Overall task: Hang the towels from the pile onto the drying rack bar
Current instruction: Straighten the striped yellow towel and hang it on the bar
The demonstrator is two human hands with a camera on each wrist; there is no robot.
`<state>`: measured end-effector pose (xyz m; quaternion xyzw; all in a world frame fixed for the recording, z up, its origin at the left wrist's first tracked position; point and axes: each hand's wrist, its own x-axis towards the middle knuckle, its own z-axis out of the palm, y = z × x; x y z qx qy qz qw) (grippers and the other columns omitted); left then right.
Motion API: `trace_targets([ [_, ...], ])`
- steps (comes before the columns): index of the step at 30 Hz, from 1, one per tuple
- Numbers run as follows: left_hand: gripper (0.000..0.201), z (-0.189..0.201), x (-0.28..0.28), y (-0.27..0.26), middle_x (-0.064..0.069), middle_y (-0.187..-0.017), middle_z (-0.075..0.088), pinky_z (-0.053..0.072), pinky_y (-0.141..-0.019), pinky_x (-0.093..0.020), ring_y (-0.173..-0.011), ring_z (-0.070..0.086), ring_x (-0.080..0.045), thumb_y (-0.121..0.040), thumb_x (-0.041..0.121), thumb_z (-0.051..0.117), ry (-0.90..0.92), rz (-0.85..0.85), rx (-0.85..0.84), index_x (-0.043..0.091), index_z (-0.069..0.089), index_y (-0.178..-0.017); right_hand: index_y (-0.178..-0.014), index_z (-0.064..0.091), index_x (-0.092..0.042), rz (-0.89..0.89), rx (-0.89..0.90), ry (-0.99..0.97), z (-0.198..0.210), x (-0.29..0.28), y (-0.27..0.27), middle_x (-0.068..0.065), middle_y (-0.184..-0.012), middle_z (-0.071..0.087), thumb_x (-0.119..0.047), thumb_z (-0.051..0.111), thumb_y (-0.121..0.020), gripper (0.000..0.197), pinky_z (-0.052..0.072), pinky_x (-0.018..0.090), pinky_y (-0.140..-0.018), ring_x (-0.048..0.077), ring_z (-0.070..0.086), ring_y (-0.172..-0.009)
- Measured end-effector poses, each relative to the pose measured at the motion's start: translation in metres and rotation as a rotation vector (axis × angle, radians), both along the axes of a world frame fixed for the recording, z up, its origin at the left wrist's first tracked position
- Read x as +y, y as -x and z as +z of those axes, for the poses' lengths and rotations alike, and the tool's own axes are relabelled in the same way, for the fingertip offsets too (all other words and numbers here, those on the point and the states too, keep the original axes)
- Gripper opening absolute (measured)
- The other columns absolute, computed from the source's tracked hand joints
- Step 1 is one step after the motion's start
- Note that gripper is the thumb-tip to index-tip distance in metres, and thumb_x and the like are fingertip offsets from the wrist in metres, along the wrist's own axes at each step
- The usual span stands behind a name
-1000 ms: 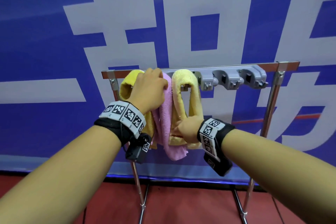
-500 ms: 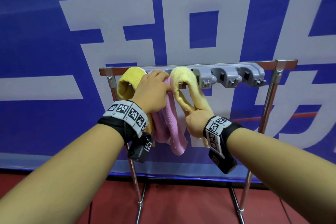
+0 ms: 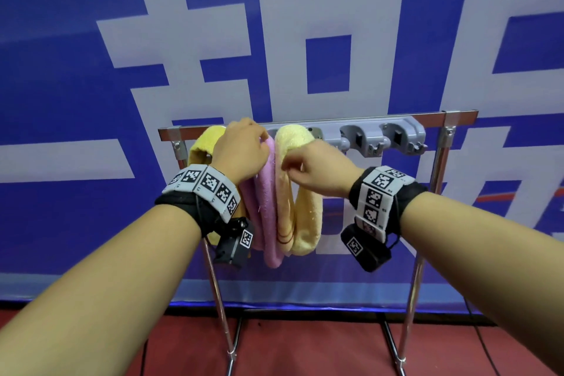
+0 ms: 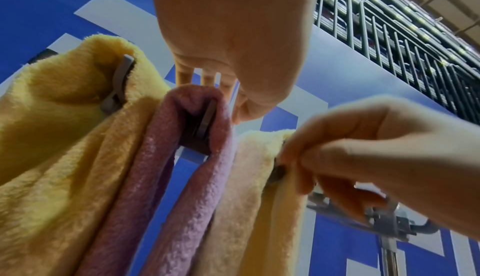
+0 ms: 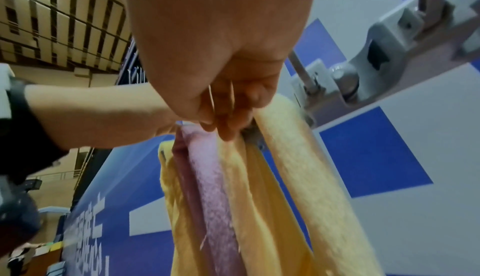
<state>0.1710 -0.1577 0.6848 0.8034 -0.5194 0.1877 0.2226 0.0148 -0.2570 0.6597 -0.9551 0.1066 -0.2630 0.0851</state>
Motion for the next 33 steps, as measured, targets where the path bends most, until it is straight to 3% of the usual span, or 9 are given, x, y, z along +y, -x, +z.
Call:
trace_targets([
  [4, 0.029, 0.002, -0.001, -0.01, -0.009, -0.121, 0.052, 0.044, -0.092, -0.041, -0.115, 0.047, -0.033, -0.089, 0.03, 0.06, 0.046, 0.152, 0.069, 0.019, 0.063, -0.115, -0.112, 0.068, -0.025, -0.109, -0.213, 0.063, 0.024, -0.01, -0.001, -0.008, -0.092, 0.068, -0.019, 0.058, -0.084, 0.03, 0.049, 0.035, -0.075, 0.018, 0.06, -0.091],
  [7, 0.024, 0.003, -0.005, -0.014, -0.01, -0.115, 0.054, 0.048, -0.088, -0.04, -0.105, 0.055, -0.032, -0.086, 0.029, 0.063, 0.092, 0.172, 0.128, 0.017, 0.062, -0.107, -0.117, 0.067, -0.024, -0.196, -0.104, 0.101, 0.032, -0.027, -0.01, -0.001, -0.111, 0.062, -0.023, 0.057, -0.087, 0.031, 0.046, 0.041, -0.087, 0.024, 0.052, -0.103],
  [10, 0.019, 0.005, -0.011, -0.015, -0.01, -0.11, 0.059, 0.048, -0.086, -0.039, -0.103, 0.056, -0.03, -0.087, 0.029, 0.065, 0.12, 0.174, 0.134, 0.015, 0.063, -0.1, -0.117, 0.068, -0.028, -0.222, -0.003, -0.008, 0.028, -0.037, -0.017, 0.002, -0.123, 0.057, -0.027, 0.057, -0.087, 0.031, 0.043, 0.043, -0.096, 0.028, 0.052, -0.112],
  [15, 0.021, 0.006, -0.023, -0.022, -0.01, -0.103, 0.066, 0.046, -0.072, -0.037, -0.098, 0.06, -0.032, -0.093, 0.031, 0.058, 0.028, 0.211, 0.104, 0.011, 0.064, -0.097, -0.132, 0.057, -0.033, -0.188, 0.005, -0.067, 0.01, -0.042, -0.013, 0.0, -0.13, 0.052, -0.033, 0.06, -0.087, 0.045, 0.039, 0.042, -0.103, 0.025, 0.053, -0.117],
  [20, 0.017, 0.015, -0.03, -0.021, -0.011, -0.09, 0.063, 0.037, -0.064, -0.035, -0.081, 0.054, -0.032, -0.094, 0.022, 0.053, -0.034, 0.238, 0.101, 0.009, 0.06, -0.086, -0.132, 0.057, -0.032, -0.18, -0.026, -0.061, 0.004, -0.046, -0.014, -0.002, -0.127, 0.051, -0.025, 0.06, -0.087, 0.045, 0.039, 0.039, -0.101, 0.024, 0.053, -0.114],
  [28, 0.021, 0.015, -0.036, -0.022, -0.013, -0.093, 0.064, 0.041, -0.065, -0.037, -0.086, 0.058, -0.036, -0.095, 0.024, 0.052, 0.039, 0.262, 0.078, 0.01, 0.057, -0.081, -0.13, 0.056, -0.033, -0.189, -0.009, -0.059, 0.003, -0.047, -0.015, -0.001, -0.124, 0.051, -0.021, 0.059, -0.085, 0.048, 0.041, 0.041, -0.099, 0.028, 0.052, -0.112],
  [33, 0.023, 0.012, -0.029, -0.018, -0.012, -0.113, 0.058, 0.049, -0.085, -0.045, -0.104, 0.055, -0.036, -0.095, 0.029, 0.051, 0.011, 0.217, 0.078, 0.012, 0.064, -0.104, -0.132, 0.055, -0.032, -0.191, 0.011, -0.049, 0.005, -0.044, -0.013, 0.0, -0.127, 0.051, -0.019, 0.057, -0.086, 0.048, 0.04, 0.04, -0.099, 0.028, 0.052, -0.113],
])
